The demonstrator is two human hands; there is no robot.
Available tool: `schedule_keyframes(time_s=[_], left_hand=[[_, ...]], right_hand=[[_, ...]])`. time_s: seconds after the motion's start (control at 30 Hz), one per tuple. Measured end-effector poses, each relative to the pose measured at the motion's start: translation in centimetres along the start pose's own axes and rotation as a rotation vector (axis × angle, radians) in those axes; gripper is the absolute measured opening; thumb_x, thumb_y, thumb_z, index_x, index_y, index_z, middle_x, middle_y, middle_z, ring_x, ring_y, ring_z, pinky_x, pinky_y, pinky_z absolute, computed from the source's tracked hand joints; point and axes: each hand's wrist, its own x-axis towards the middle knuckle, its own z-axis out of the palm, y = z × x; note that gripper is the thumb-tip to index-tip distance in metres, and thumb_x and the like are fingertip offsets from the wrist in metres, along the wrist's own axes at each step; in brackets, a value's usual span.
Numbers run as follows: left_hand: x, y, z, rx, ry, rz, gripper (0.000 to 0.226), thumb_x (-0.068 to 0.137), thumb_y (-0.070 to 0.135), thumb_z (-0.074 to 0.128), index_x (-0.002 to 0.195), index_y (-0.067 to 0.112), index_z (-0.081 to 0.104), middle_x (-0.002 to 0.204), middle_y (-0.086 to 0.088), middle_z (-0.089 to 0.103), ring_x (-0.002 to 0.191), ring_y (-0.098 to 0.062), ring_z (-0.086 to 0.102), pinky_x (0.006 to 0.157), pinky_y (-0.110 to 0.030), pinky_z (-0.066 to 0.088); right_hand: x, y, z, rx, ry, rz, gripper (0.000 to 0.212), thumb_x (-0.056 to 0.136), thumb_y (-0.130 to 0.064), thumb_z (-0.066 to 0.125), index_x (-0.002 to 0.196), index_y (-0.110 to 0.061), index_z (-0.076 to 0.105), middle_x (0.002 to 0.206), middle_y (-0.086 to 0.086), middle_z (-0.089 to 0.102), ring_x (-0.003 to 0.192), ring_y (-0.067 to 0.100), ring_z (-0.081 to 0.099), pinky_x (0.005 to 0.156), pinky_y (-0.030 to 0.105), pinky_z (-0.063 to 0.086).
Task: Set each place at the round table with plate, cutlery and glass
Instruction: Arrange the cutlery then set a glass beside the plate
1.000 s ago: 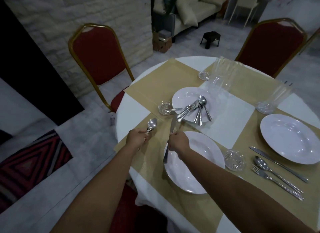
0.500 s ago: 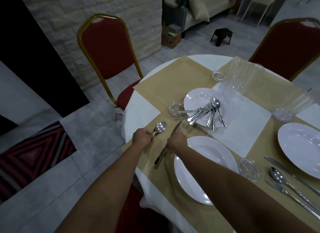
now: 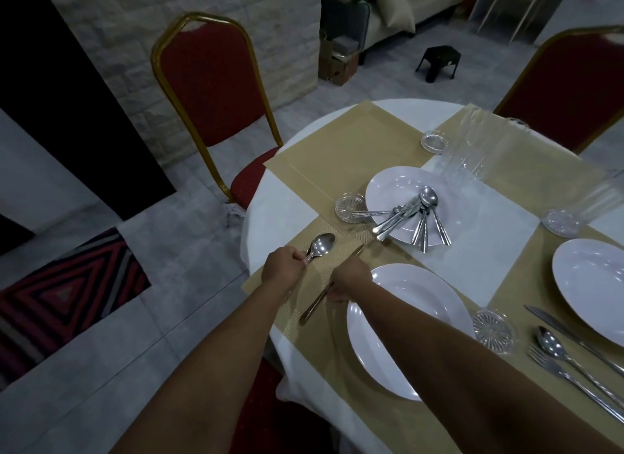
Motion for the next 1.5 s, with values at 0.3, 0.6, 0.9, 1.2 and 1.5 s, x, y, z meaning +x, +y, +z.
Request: schedule_keyframes(time_s=[0.3,0.6,0.9,1.2,1.5], left_hand=[[-0.5,-0.4,0.5,-0.001,0.009,0.016,0.02,0.087,0.014,0.064,0.106,0.013,0.07,0.11,-0.002,0.069,0.101,-0.019,0.063,0.077,-0.024,0.044],[-0.3,-0.6,1.1,0.014,0.051,0.054,0.021,0.087,0.015,0.062,0.106,0.015,0.071,0.107,-0.004,0.071,0.098,-0.02,0.064,0.08,-0.028,0.049],[0.3,-0.6,1.6,0.029,-0.024,0.127,0.021,0.087,0.015,0.064,0.107,0.018,0.071,0.107,-0.001,0.071,0.096,-0.016,0.064,0.084,-0.03,0.052],[0.7,-0.2,1.9,0.042,-0.098,0.171,0.025,0.088,0.013,0.064,0.112,0.016,0.07,0.108,-0.003,0.069,0.098,-0.017,0.063,0.087,-0.035,0.053],[1.3,0.1,1.0,-0.097,-0.033,0.103,0.022,0.089,0.016,0.063,0.109,0.011,0.071,0.101,-0.001,0.07,0.09,-0.011,0.06,0.079,-0.023,0.045]], right_hand=[[0.3,-0.5,-0.3,-0.212,-0.1,0.002,0.032,0.08,-0.011,0.057,0.054,-0.014,0.041,0.059,-0.002,0.035,0.052,0.009,0.034,0.052,0.018,0.033],[0.7,0.8,0.5,-0.282,0.174,-0.089,0.013,0.092,-0.011,0.053,0.099,-0.011,0.065,0.109,0.012,0.067,0.081,0.018,0.061,0.07,0.026,0.045],[0.4,3.4,3.0,-0.415,0.383,-0.116,0.029,0.091,-0.032,0.053,0.108,-0.018,0.072,0.122,0.01,0.065,0.116,0.026,0.054,0.101,0.043,0.031],[-0.3,4.7,2.2,-0.322,0.372,-0.119,0.032,0.092,-0.042,0.051,0.103,-0.022,0.073,0.104,-0.003,0.071,0.118,0.019,0.052,0.111,0.046,0.017],[-0.6,4.4,1.7,-0.327,0.348,-0.101,0.031,0.093,-0.041,0.05,0.107,-0.023,0.071,0.112,-0.001,0.067,0.12,0.019,0.049,0.113,0.047,0.014]])
